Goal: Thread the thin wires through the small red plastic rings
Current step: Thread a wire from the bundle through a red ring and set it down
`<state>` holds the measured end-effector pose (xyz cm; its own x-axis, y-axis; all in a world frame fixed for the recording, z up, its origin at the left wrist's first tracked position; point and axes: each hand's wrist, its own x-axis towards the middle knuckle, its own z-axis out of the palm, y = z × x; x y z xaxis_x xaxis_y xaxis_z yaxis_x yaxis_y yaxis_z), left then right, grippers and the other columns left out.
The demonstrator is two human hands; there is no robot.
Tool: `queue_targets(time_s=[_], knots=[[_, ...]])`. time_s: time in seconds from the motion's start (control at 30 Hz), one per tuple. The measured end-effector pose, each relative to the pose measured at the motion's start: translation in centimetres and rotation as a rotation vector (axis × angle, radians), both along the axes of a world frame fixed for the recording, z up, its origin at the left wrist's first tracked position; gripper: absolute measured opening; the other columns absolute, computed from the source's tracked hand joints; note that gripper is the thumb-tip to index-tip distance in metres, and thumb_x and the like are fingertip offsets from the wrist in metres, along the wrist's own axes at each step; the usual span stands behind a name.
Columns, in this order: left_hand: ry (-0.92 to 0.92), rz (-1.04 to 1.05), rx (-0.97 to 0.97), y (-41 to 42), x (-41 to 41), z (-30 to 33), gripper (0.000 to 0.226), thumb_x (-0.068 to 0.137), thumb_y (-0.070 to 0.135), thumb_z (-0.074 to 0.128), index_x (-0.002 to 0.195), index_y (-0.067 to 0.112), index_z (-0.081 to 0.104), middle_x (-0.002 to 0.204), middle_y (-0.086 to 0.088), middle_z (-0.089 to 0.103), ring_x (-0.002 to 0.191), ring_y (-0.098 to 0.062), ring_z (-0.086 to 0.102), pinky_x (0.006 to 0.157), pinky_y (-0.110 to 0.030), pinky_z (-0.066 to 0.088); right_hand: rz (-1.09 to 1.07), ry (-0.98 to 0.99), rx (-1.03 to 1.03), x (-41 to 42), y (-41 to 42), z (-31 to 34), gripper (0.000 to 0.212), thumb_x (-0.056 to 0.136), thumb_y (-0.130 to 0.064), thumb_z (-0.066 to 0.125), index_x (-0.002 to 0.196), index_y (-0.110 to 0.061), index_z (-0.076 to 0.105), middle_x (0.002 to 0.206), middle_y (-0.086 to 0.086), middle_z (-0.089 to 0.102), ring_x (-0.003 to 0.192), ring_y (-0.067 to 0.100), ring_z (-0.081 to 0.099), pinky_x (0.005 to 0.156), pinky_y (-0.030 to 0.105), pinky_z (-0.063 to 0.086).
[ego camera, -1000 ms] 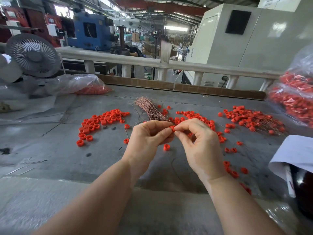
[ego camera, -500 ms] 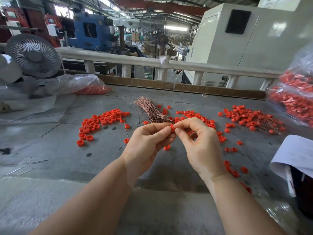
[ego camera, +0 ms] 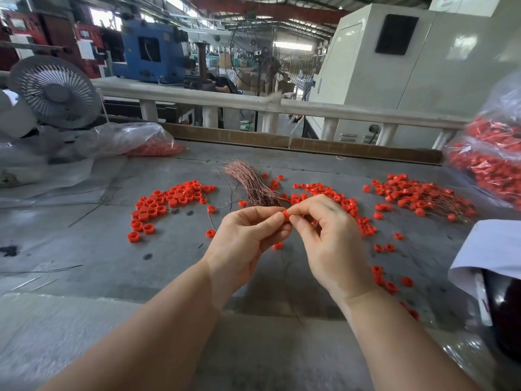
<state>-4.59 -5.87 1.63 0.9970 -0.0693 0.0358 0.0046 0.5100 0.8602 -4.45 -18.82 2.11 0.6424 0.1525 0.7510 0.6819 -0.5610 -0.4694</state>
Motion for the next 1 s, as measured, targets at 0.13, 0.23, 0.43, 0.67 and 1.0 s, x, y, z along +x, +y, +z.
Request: queue_targets(time_s=[0.13,0.23,0.43,0.67,1.0], knots=[[0.009,-0.004,-0.006,-0.14,-0.02,0.12,0.013,0.084,-0.004,0.054,0.084,-0.002,0.066,0.065,-0.007,0.069,0.058,-0.008,0.065,0.057,-0.014,0.053,-0.001,0.055,0.068,0.02,0.06,-0.08,0.008,0.083,0.0,0.064,0.079,-0.006,0.068,0.078,-0.003,0.061,0.074,0.005,0.053,0.069,0.017,0.043],[0.012,-0.008,-0.009,-0.15,-0.07,0.15,0.014,0.085,-0.003,0.053,0.085,-0.002,0.067,0.067,-0.008,0.069,0.059,-0.008,0.066,0.058,-0.014,0.053,-0.002,0.068,0.099,0.15,0.11,-0.18,0.008,0.083,0.0,0.064,0.079,-0.006,0.068,0.078,-0.003,0.061,0.074,0.006,0.054,0.07,0.02,0.045],[0.035,-0.026,-0.022,-0.09,-0.18,0.38,0.017,0.086,-0.003,0.051,0.086,-0.002,0.068,0.071,-0.011,0.07,0.063,-0.012,0.068,0.06,-0.016,0.055,-0.032,0.064,0.08,0.11,-0.03,-0.14,0.007,0.082,-0.001,0.065,0.079,-0.006,0.068,0.078,-0.001,0.062,0.075,0.012,0.057,0.071,0.026,0.047],[-0.01,-0.015,0.033,-0.14,-0.28,0.36,0.018,0.081,-0.01,0.054,0.085,0.0,0.068,0.072,-0.009,0.072,0.064,-0.011,0.068,0.062,-0.016,0.055,-0.026,0.097,0.097,0.0,-0.09,0.0,0.008,0.083,-0.001,0.064,0.079,-0.008,0.068,0.078,-0.004,0.061,0.076,0.006,0.055,0.07,0.021,0.046],[-0.123,0.091,0.199,-0.31,-0.33,-0.08,0.014,0.081,-0.003,0.061,0.081,0.007,0.07,0.068,-0.006,0.071,0.062,-0.01,0.068,0.059,-0.015,0.053,0.019,0.222,0.215,-0.02,0.04,0.01,0.013,0.084,0.0,0.063,0.082,-0.012,0.068,0.08,-0.001,0.066,0.075,0.005,0.059,0.068,0.013,0.046]])
